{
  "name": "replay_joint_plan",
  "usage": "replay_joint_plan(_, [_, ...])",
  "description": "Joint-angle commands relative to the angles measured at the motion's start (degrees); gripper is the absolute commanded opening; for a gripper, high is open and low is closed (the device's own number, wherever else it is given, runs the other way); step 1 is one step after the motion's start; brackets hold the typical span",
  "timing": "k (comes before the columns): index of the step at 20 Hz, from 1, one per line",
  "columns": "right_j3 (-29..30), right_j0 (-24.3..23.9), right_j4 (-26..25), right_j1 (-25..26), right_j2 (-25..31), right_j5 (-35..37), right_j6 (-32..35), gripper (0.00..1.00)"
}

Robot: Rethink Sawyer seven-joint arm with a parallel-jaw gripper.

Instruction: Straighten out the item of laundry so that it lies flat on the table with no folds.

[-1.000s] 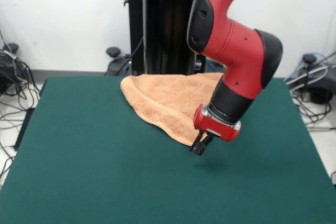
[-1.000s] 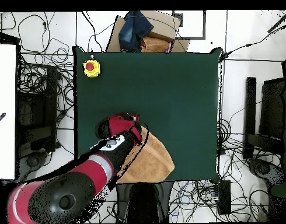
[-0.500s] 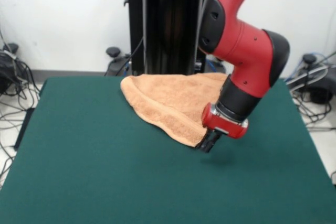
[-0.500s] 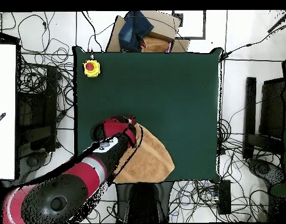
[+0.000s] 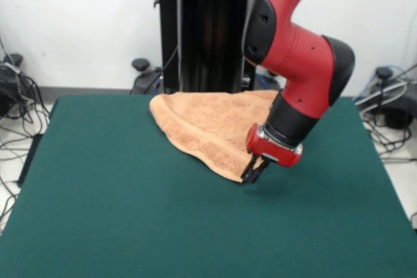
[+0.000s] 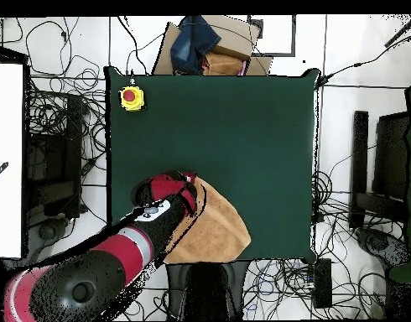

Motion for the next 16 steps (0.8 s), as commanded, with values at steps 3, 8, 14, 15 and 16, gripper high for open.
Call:
replay_joint_plan(3, [3.1, 0.0, 0.7, 2.4, 5.5, 1.4, 10.7, 0.00])
replay_joint_plan(8, [2.7, 0.6, 1.1, 2.9, 4.6, 1.1, 10.9, 1.00])
replay_joint_plan(14, [2.8, 1.2, 1.9, 3.3, 4.1, 1.3, 11.5, 1.00])
replay_joint_plan(15, [2.6, 1.1, 2.0, 3.4, 4.0, 1.4, 11.5, 1.00])
replay_joint_plan(16, [2.5, 1.4, 2.3, 3.6, 3.7, 1.6, 11.7, 1.00])
